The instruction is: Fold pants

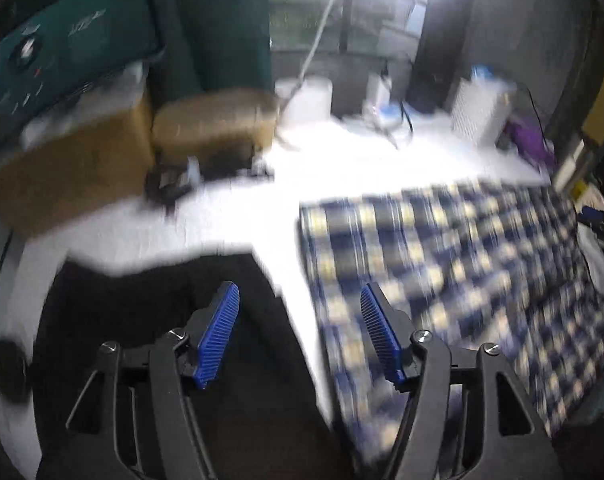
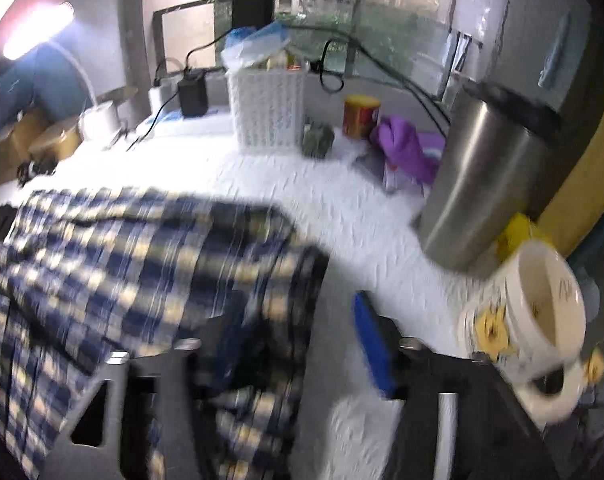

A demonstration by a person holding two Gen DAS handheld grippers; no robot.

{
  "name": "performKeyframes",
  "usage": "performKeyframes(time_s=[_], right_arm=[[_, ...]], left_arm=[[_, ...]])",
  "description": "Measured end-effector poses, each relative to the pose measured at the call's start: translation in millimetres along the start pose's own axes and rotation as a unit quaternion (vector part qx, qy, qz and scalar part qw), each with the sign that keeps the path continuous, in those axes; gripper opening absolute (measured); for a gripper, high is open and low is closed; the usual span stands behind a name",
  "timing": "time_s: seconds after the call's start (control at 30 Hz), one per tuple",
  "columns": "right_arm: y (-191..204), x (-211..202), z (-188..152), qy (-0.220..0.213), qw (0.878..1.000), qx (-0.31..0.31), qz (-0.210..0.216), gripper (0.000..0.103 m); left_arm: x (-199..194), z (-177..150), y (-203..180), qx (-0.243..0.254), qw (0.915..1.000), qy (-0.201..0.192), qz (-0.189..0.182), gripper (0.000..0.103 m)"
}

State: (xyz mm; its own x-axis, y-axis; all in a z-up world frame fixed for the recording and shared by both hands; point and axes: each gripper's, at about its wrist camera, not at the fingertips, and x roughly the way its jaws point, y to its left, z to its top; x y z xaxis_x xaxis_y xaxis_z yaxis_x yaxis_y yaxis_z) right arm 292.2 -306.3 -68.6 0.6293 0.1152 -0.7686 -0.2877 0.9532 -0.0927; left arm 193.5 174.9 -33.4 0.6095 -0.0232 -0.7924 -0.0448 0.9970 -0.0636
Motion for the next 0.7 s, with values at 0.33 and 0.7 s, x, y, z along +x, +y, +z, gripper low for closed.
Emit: performKeyframes(time_s=[0.33,0.7], right_arm=[[-15,70,44,0.017,0.998,0.033,0.059,0.084],[-1,101,50,0.036,0.999,-0.016,0.008,0.034]], left_arm=[[122,57,-16,0.042,0.9979,0.048,-0.008,0.063],[134,41,-40,0.104,0.9927,0.019,0.059,0.016]])
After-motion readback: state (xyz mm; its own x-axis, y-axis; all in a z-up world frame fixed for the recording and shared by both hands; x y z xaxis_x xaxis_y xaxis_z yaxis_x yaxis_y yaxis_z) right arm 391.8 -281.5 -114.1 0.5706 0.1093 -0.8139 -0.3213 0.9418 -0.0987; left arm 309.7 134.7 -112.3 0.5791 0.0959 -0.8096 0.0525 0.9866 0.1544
